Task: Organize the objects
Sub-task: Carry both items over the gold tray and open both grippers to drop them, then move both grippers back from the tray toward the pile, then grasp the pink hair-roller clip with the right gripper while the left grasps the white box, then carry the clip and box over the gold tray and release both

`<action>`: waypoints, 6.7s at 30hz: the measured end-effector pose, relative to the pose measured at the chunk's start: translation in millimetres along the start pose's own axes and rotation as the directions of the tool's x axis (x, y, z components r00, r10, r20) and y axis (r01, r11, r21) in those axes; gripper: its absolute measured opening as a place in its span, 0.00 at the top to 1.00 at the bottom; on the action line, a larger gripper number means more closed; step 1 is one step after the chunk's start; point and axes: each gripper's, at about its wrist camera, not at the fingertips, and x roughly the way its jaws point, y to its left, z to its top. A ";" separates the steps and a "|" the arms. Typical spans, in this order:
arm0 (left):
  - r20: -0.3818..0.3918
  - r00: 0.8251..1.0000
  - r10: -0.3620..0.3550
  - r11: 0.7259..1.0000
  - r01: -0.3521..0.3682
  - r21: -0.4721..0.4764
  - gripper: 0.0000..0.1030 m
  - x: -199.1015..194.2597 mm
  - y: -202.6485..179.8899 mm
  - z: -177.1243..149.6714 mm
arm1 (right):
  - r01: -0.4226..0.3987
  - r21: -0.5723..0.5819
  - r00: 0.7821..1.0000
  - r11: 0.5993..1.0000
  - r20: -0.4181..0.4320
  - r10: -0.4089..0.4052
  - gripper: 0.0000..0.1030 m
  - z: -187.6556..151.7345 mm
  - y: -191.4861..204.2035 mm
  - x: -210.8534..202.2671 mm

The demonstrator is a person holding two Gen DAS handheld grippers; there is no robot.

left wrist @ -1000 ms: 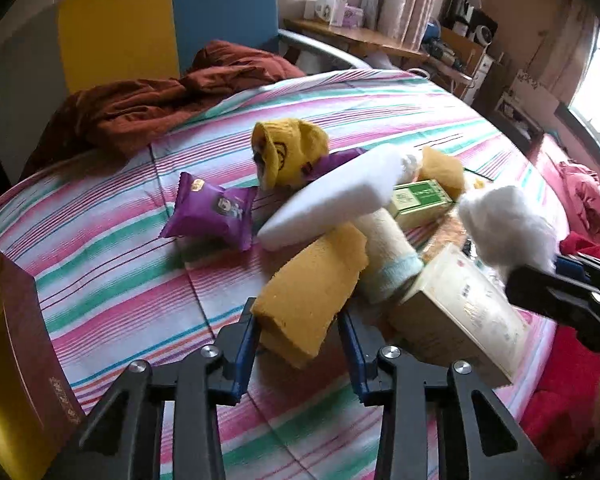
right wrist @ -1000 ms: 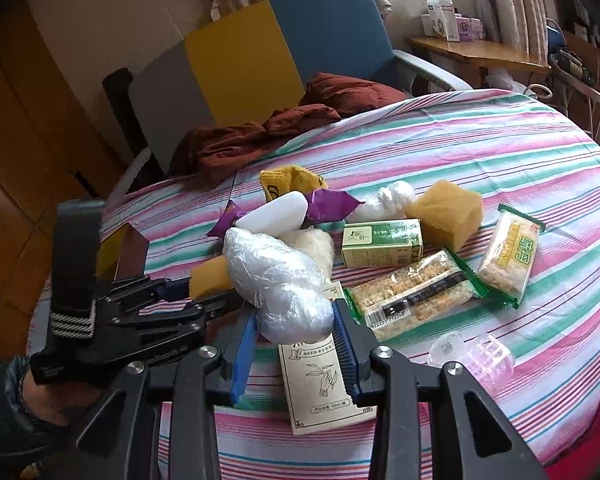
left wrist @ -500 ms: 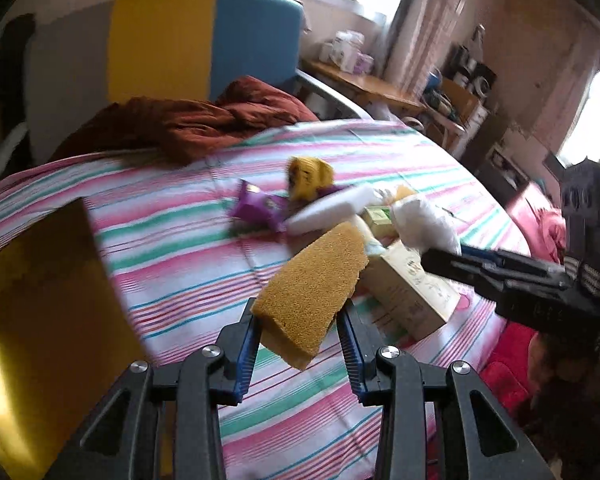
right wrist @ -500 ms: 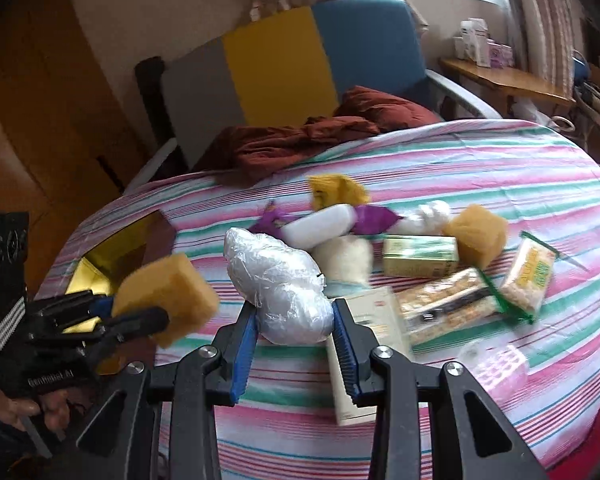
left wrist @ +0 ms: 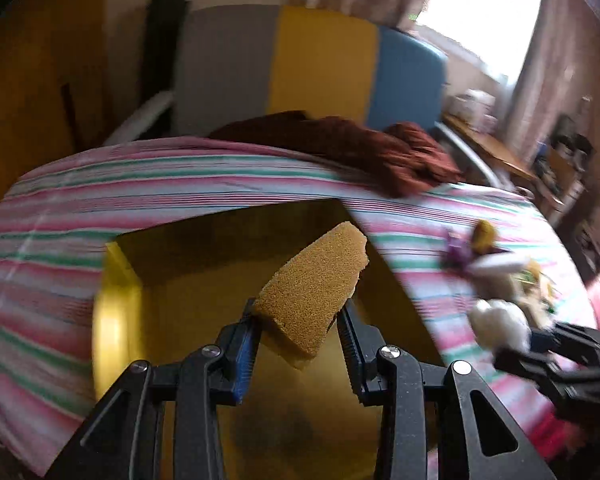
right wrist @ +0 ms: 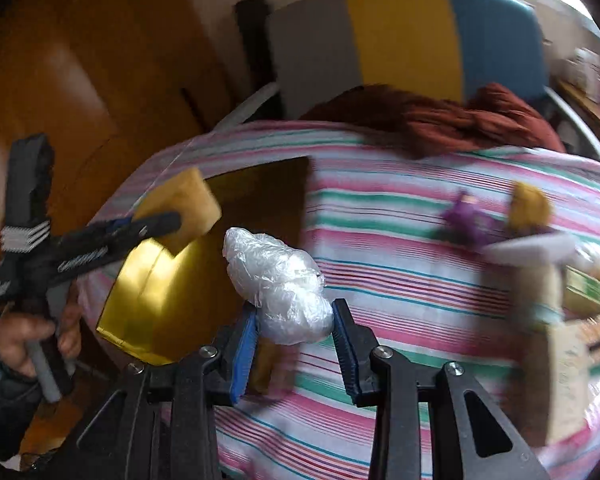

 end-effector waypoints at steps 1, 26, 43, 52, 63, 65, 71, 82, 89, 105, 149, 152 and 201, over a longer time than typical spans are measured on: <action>-0.005 1.000 0.030 0.999 -0.030 -0.015 0.62 4.4 13.2 1.7 | -0.010 -0.024 0.999 1.000 -0.031 0.010 0.65 2.4 11.4 9.7; 0.101 0.983 0.154 0.980 -0.140 -0.140 0.11 -48.2 39.4 -36.8 | -0.043 -0.071 0.997 0.997 -0.069 0.038 0.45 -13.6 72.6 40.9; 0.176 0.954 0.243 0.969 -0.230 -0.092 0.00 -73.3 8.2 -64.3 | 0.150 -0.094 0.987 0.984 0.074 -0.143 0.37 -17.5 71.8 18.7; 0.188 0.957 0.222 0.975 -0.212 -0.073 0.00 -77.6 -1.7 -67.7 | 0.173 -0.055 0.980 0.983 0.111 -0.167 0.37 -18.3 63.6 9.0; 0.191 0.967 0.166 0.986 -0.166 -0.015 0.00 -78.3 -21.4 -67.0 | 0.210 0.005 0.972 0.978 0.111 -0.209 0.37 -25.4 39.6 -1.1; 0.188 0.971 0.149 0.988 -0.152 0.004 0.00 -77.2 -26.4 -66.9 | 0.218 0.022 0.970 0.976 0.110 -0.219 0.37 -26.8 33.2 -3.7; 0.179 0.978 0.103 0.992 -0.115 0.058 0.00 -71.1 -44.9 -65.2 | 0.251 0.076 0.961 0.965 0.102 -0.258 0.37 -32.7 10.8 -12.5; 0.148 0.989 -0.007 0.985 -0.019 0.173 0.00 -56.7 -90.0 -57.3 | 0.339 0.266 0.927 0.902 0.068 -0.368 0.37 -50.1 -71.7 -66.0; 0.096 0.992 -0.081 0.968 0.056 0.245 0.00 -42.4 -121.6 -54.8 | 0.470 0.285 0.879 0.836 -0.064 -0.472 0.36 -70.7 -148.4 -119.3; -0.057 0.976 -0.209 0.923 0.216 0.318 0.00 -2.9 -197.6 -42.8 | 0.499 -0.008 0.796 0.866 -0.392 -0.462 0.27 -94.6 -233.7 -86.9; -0.352 0.887 -0.297 0.862 0.408 0.301 0.47 94.8 -320.2 -66.3 | 0.458 0.373 0.887 0.807 -0.131 -0.443 0.34 -101.9 -271.3 -146.4; -0.345 0.890 -0.299 0.862 0.407 0.303 0.47 86.3 -305.3 -70.1 | 0.473 0.363 0.880 0.803 -0.145 -0.453 0.34 -101.4 -271.0 -144.8; -0.001 0.995 0.098 0.972 -0.096 -0.215 0.40 -21.0 85.1 -54.4 | 0.065 -0.171 0.981 0.983 -0.169 -0.094 0.33 -16.6 43.2 56.5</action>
